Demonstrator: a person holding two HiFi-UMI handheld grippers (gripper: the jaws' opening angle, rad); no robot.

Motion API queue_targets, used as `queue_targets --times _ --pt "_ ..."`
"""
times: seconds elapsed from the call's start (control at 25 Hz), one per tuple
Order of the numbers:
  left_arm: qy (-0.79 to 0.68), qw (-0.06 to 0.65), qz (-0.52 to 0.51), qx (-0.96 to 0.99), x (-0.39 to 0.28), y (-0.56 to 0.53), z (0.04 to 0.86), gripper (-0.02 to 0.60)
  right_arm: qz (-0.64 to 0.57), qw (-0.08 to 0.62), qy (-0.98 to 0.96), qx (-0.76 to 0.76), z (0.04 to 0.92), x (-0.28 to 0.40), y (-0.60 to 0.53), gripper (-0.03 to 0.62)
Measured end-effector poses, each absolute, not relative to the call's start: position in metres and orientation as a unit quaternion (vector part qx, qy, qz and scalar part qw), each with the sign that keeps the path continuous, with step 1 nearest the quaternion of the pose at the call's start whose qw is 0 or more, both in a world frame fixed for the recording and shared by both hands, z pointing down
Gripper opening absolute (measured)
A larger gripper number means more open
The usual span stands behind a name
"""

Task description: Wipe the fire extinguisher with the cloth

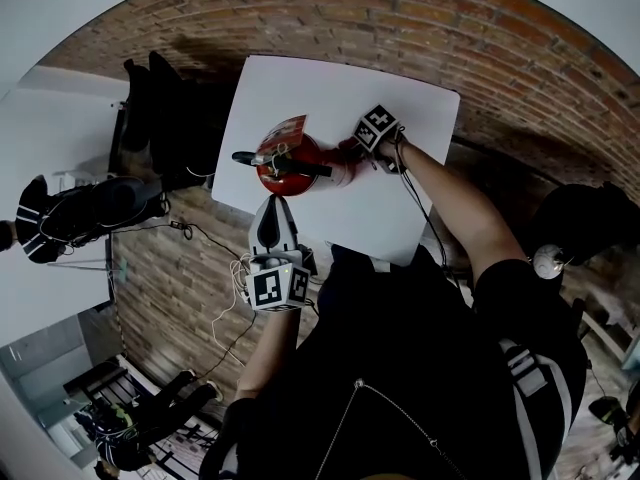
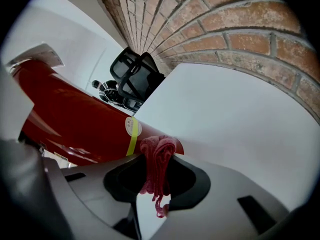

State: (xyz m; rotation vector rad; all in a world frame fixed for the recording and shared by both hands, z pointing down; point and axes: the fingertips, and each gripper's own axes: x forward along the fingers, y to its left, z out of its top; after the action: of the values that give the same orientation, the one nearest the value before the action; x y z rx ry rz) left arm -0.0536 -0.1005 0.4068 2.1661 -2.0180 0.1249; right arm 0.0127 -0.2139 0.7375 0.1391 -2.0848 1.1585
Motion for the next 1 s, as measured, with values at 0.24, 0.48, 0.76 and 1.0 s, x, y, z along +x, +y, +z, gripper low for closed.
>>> queue_targets --times 0.24,0.48,0.76,1.0 --pt "-0.679 0.088 0.040 0.727 -0.052 -0.093 0.406 0.009 0.444 0.352 -0.822 0.056 0.718 0.013 -0.214 0.114" --pt "-0.678 0.083 0.037 0.730 -0.047 -0.085 0.402 0.009 0.431 0.348 -0.830 0.060 0.702 0.014 -0.213 0.115" --pt "-0.676 0.081 0.036 0.732 -0.043 -0.080 0.398 0.009 0.415 0.348 -0.838 0.067 0.690 0.016 -0.210 0.114" --pt "-0.671 0.081 0.036 0.736 -0.038 -0.078 0.397 0.009 0.407 0.329 -0.850 0.060 0.665 0.016 -0.211 0.114"
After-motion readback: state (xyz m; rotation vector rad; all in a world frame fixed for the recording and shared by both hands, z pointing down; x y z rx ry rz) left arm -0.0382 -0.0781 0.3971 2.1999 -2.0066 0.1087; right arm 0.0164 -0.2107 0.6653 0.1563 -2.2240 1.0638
